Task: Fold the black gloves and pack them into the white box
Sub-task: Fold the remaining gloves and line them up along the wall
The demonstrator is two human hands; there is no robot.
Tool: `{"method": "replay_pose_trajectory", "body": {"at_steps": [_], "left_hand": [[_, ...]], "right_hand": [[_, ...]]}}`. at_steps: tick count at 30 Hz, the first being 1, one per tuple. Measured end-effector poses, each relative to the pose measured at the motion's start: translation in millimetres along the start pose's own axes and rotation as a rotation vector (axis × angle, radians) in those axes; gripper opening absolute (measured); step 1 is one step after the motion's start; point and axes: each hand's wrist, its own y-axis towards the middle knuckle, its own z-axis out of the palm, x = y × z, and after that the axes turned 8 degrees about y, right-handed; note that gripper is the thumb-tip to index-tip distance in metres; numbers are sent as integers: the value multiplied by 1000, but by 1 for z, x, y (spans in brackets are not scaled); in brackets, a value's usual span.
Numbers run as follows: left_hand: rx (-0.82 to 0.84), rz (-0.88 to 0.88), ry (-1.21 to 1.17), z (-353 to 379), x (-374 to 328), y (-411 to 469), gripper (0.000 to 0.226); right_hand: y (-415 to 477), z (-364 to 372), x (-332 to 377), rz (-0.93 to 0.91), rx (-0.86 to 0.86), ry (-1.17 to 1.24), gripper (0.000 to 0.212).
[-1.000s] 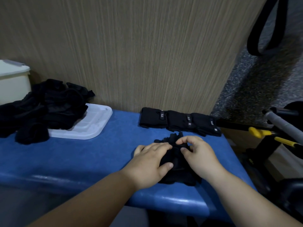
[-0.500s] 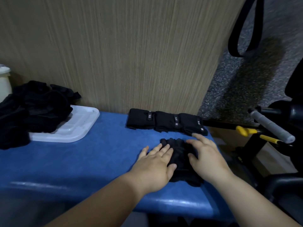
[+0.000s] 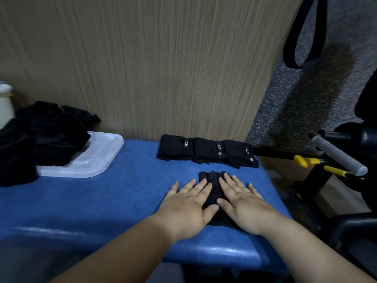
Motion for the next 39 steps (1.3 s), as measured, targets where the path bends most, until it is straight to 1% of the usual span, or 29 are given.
{"method": "replay_pose_trajectory", "body": {"at_steps": [4,7,9,11,14,16,19,22,27,29,31,33,35,37,39], "left_hand": [[4,5,5,-1,5,-3,64],[-3,-5,-10,-1,10,-6,64],[-24,-22,-26,0,16,-7,65],[-56,-52,-49,-1,26,-11,67],[-116,-139,-114,-4,47,-22,66],[-180,-207,-139,-8,64,-32,63],[-284,-328,-132,-14,96,-50,57],[-400,-472,-208,-18,135,-74,50],[-651,-685,-258,-23,193,-122,35],[-713,-748,-246,-24,211,-137,31],[-741,-804,-244,-24,227,-147,30],[-752,-837,-275,-23,240,-152,31],[-770,-821,-328,-22,248,-152,32],[-799,-778,-373,-23,252,-149,34],[-828,-740,-395,-25,254,-143,37]], "right_hand": [[1,-3,1,16,17,-3,63],[0,-5,4,28,-16,1,64],[-2,-10,9,8,-97,-17,65],[-3,-14,20,-45,-222,-21,61],[-1,-18,44,-162,-422,25,48],[3,-16,64,-260,-485,110,38],[13,-9,99,-350,-468,239,26],[29,3,140,-408,-393,323,24],[60,26,208,-420,-257,517,21],[71,31,233,-408,-231,598,21],[83,32,257,-402,-233,670,23],[96,30,280,-381,-235,750,28],[108,27,300,-350,-252,824,34],[118,23,317,-326,-303,881,40],[129,19,329,-311,-389,890,46]]}}
